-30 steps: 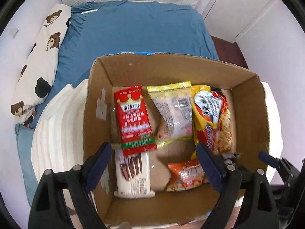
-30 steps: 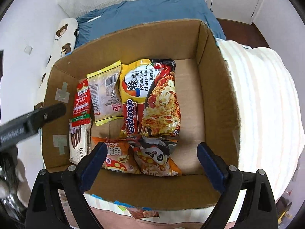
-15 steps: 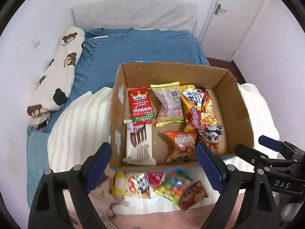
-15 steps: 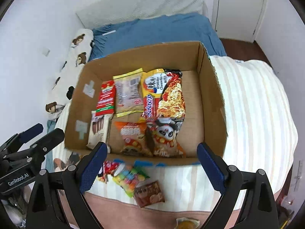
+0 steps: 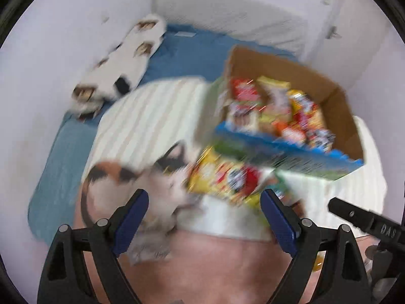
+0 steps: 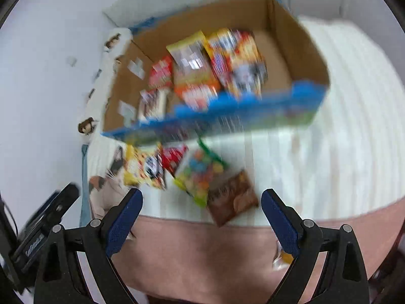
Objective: Organize snacks
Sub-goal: 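Lift both tools out of the box toward the remaining snacks, then grasp the white wrapped pack with the left tool while the right tool grasps the brown Xiaosubing pack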
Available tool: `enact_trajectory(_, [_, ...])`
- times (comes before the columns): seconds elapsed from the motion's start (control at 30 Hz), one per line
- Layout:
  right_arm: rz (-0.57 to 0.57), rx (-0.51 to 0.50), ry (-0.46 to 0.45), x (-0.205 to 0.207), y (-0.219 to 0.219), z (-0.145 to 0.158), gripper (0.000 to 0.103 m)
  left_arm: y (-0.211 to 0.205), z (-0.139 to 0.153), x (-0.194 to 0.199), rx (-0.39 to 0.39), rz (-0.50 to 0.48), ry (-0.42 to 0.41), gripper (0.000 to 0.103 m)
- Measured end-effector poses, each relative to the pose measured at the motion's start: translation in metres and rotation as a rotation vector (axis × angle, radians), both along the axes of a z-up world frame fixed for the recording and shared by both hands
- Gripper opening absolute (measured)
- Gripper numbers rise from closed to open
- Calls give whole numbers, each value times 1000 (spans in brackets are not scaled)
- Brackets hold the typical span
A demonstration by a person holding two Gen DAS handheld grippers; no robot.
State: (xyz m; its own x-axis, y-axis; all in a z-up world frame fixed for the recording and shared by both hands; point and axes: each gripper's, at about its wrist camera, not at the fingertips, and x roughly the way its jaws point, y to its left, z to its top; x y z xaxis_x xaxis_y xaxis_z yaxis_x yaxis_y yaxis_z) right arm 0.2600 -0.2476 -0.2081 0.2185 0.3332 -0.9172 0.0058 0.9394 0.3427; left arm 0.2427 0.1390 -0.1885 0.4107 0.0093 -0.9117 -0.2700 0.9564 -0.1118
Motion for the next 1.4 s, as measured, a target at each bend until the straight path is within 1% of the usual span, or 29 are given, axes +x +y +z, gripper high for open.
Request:
enact_trajectory(0.07, [-41,13,49,-2,-3,-27,97,14,-21,-10,-29,57,39,90])
enact_trajectory(0.1, [-73,4,70,-4,-5,-43,96,20,-30,-15,-39,82,54,90])
enact_trajectory(0.17, [-145,2,109,-5,-8,-72,92,33,-54,-26,-63,145,98,90])
enact_trajectory(0.23, [-199,-4,144,-6,-9,-97,84,42,-73,-32,-81,187,138,90])
enact_trajectory(0.3, [-240,-14,176,-7,-7,-120,78,47,-87,-37,-84,209,168,90])
enact_trajectory(0.33, [-254,-20,182,-8,-5,-127,76,50,-92,-38,-88,219,179,90])
enact_trajectory(0.37, [-269,-39,177,-8,-2,-134,76,55,-98,-39,-85,234,188,90])
enact_trajectory(0.5, [-294,-107,132,-7,11,-142,76,66,-113,-41,-88,277,218,90])
enact_trajectory(0.57, [-274,-152,123,-5,22,-144,75,72,-117,-41,-96,293,225,90])
enact_trajectory(0.63, [-206,-201,105,-5,35,-145,69,77,-123,-41,-121,313,246,90])
enact_trajectory(0.73, [-16,-276,54,-14,57,-145,65,86,-132,-44,-194,342,275,90])
enact_trajectory(0.8, [86,-309,47,-24,65,-145,64,95,-137,-51,-236,374,285,90])
enact_trajectory(0.97, [272,-361,94,-55,80,-151,64,113,-153,-74,-390,479,319,90])
enact_trajectory(1.07, [284,-359,124,-64,88,-154,65,122,-172,-88,-533,552,350,90])
enact_trajectory(1.1, [274,-353,133,-65,90,-155,67,125,-179,-90,-584,580,362,90])
enact_trajectory(1.13, [261,-344,141,-66,90,-158,71,129,-183,-91,-617,599,364,90])
enact_trajectory(1.17, [247,-331,151,-67,91,-160,71,134,-188,-94,-670,630,364,90])
enact_trajectory(1.23, [222,-315,158,-65,92,-163,71,145,-194,-97,-747,692,347,90])
enact_trajectory(1.3, [203,-303,159,-65,94,-163,71,154,-198,-100,-805,743,338,90])
enact_trajectory(1.33, [200,-298,161,-53,97,-162,71,159,-199,-104,-837,776,326,90])
enact_trajectory(1.4, [195,-290,165,-48,101,-157,71,163,-200,-112,-874,816,307,90])
